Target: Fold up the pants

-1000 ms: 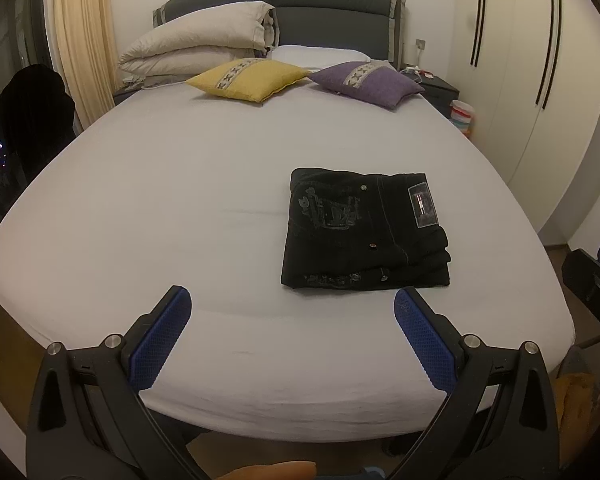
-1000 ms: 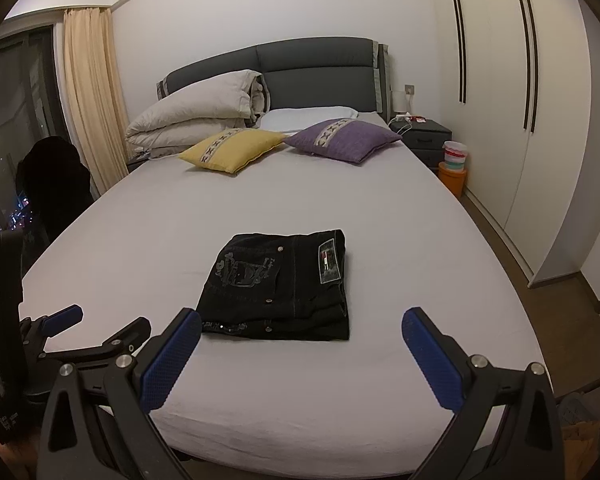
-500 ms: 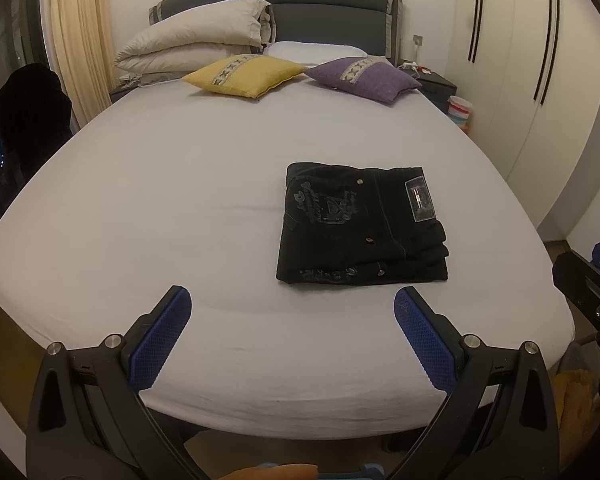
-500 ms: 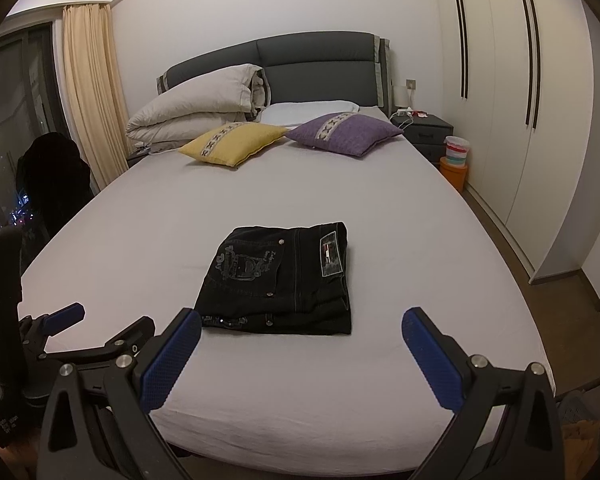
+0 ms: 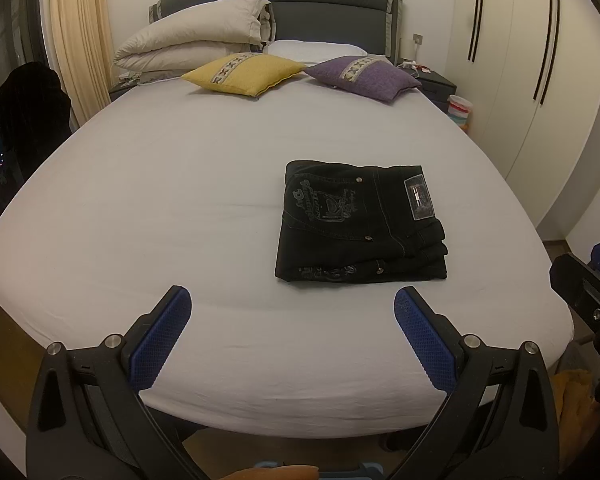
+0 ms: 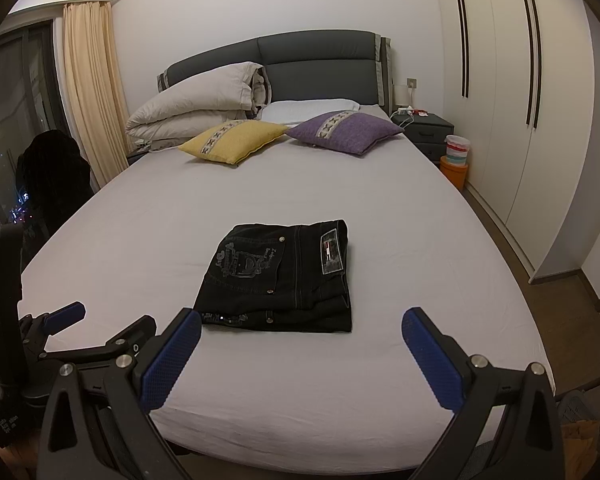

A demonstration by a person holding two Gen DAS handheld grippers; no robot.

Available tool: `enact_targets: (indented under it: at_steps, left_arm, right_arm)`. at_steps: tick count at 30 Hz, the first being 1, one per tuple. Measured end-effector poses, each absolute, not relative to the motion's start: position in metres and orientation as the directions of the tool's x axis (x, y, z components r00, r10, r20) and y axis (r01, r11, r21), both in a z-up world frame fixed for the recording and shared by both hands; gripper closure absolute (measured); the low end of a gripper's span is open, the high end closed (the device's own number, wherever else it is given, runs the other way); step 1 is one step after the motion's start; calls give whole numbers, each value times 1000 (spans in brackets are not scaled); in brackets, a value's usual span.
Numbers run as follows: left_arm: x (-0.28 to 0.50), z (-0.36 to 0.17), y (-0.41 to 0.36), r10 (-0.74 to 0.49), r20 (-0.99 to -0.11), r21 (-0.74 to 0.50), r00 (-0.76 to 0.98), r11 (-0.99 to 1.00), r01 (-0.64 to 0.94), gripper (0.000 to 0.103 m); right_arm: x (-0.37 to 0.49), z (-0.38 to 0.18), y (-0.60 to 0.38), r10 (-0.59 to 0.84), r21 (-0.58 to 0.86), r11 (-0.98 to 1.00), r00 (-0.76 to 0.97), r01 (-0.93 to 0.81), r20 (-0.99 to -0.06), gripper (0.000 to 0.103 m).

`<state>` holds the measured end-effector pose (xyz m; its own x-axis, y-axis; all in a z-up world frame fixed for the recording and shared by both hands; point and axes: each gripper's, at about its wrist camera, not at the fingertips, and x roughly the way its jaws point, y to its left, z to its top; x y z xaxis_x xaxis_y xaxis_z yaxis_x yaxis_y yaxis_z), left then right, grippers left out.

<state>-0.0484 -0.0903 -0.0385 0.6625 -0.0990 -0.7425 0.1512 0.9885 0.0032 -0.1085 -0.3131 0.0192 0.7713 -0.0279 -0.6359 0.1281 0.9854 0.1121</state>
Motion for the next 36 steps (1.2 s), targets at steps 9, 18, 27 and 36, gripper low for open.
enact_targets:
  at_steps: [9,18,27,36]
  left_arm:
    - [-49,-39,-91,-99,-744,3,661,988,151,0]
    - [-50,-40,-92,-100,-745,3,660,988,152,0]
    - [-53,-42,-93,-104,-746,0,658,988,155,0]
    - [-54,-43,-94,-106,-747,-2,657,987,158,0]
  right_arm:
    - [-110,17,-312,-26,112,986,769,126,-638,0]
    - [-110,16,-312,-25,112,986,768,126,-640,0]
    - [-111,12,-314,-22,112,986,766,123,-642,0]
    - [-111,13,-314,-22,112,986,766,122,-643,0]
